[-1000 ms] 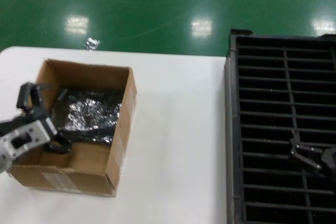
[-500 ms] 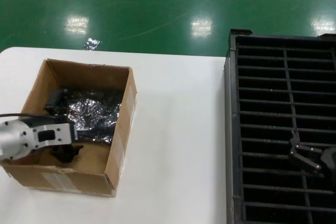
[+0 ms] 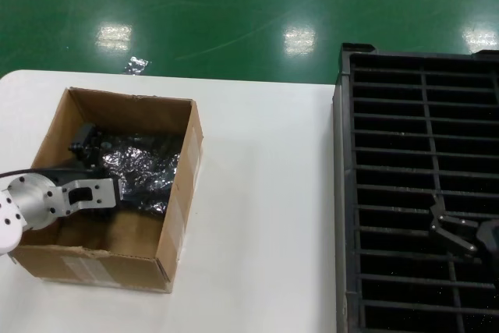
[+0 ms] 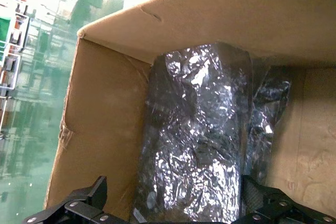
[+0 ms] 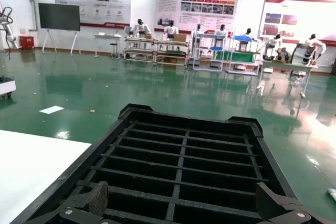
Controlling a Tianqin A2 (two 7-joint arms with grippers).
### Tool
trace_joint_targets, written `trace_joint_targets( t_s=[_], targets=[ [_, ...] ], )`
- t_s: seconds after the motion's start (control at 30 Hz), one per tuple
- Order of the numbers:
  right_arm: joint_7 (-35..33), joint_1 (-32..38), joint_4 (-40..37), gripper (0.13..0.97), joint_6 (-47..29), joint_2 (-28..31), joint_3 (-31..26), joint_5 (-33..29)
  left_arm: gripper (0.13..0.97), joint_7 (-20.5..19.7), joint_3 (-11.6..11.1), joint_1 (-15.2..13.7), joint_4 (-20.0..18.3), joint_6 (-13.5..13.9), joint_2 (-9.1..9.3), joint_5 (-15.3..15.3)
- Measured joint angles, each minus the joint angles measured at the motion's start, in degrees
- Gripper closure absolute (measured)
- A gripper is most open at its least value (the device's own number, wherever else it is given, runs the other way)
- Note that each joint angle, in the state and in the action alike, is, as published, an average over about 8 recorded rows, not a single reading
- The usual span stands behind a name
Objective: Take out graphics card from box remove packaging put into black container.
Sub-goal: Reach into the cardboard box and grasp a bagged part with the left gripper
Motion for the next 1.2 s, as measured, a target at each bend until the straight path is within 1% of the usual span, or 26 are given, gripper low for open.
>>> trace_joint_targets(
  t_s=[0.03, 0.3, 0.33, 0.6, 0.73, 1.0, 1.03, 1.2],
  targets=[
    [0.0, 0.0, 0.0, 0.129, 0.0, 0.0, 0.0, 0.0, 0.176, 0.3, 0.0, 0.1, 0.1, -0.3, 0.02, -0.1],
    [0.0, 0.0, 0.0, 0.129, 0.0, 0.0, 0.0, 0.0, 0.287, 1.1, -0.2, 0.9, -0.3, -1.3, -0.42, -0.4],
    [0.0, 0.0, 0.0, 0.129, 0.0, 0.0, 0.0, 0.0, 0.287, 1.0, -0.3, 1.1, -0.5, -1.4, -0.53, -0.3],
    [0.0, 0.0, 0.0, 0.129, 0.0, 0.0, 0.0, 0.0, 0.463, -1.7, -1.0, 2.9, -3.9, -1.6, -1.53, 1.8],
    [0.0, 0.0, 0.0, 0.129, 0.0, 0.0, 0.0, 0.0, 0.463, -2.3, -1.3, 3.2, -4.7, -1.7, -1.81, 2.5],
    [0.0, 0.0, 0.0, 0.129, 0.0, 0.0, 0.0, 0.0, 0.68, -3.1, -1.7, 3.9, -6.1, -1.6, -2.29, 3.5],
    [0.0, 0.0, 0.0, 0.129, 0.0, 0.0, 0.0, 0.0, 0.68, -3.2, -1.7, 4.1, -6.3, -1.5, -2.32, 3.7],
    [0.0, 0.0, 0.0, 0.129, 0.0, 0.0, 0.0, 0.0, 0.78, -3.6, -1.9, 4.5, -7.3, -1.3, -2.42, 4.3]
  ],
)
